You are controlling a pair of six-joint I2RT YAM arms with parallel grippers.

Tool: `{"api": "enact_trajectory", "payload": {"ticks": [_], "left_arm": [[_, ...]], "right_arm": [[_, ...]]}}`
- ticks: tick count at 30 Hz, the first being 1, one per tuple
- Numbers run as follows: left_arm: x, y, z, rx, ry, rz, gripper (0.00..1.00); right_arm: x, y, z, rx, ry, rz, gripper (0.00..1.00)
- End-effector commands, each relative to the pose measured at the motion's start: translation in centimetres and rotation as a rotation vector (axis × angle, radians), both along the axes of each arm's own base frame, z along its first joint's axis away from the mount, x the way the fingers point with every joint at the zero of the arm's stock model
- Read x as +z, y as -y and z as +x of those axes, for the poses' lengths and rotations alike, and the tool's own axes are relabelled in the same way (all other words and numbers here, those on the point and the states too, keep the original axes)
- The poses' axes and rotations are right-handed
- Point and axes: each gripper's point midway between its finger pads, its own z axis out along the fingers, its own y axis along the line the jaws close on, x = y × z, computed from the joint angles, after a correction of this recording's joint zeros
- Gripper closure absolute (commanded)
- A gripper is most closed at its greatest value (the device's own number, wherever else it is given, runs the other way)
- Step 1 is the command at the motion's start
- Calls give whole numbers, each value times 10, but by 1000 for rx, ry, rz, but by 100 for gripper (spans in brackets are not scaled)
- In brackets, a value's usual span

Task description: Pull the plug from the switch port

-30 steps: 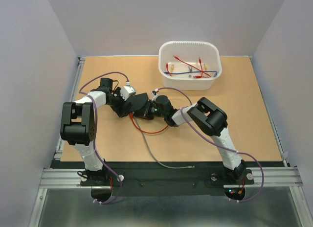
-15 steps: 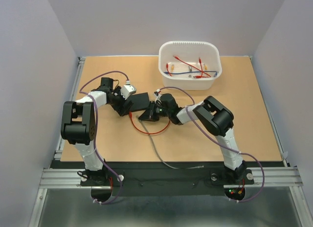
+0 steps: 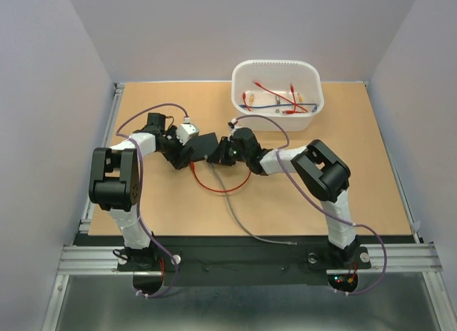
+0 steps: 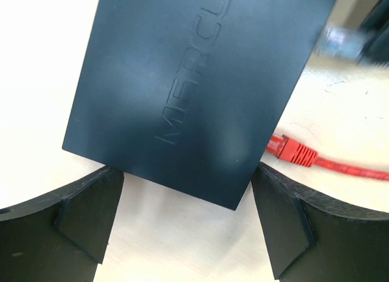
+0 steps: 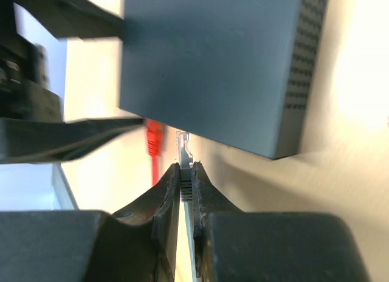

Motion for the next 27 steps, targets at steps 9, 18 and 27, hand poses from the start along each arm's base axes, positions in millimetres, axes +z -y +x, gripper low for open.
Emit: {"api": "enact_trajectory", "payload": {"ticks": [9,18,27], "left_arm": [[12,5,-3,-10,0,-3,5],[10,6,-3,-11,-4,-1,5],[12,5,0,-7,-2,4,4]], "right_arm": [[197,7,68,-203,514,144,100],[261,31,93,-376,706,130,100],[379,57,100,-528,933,206,99]]}}
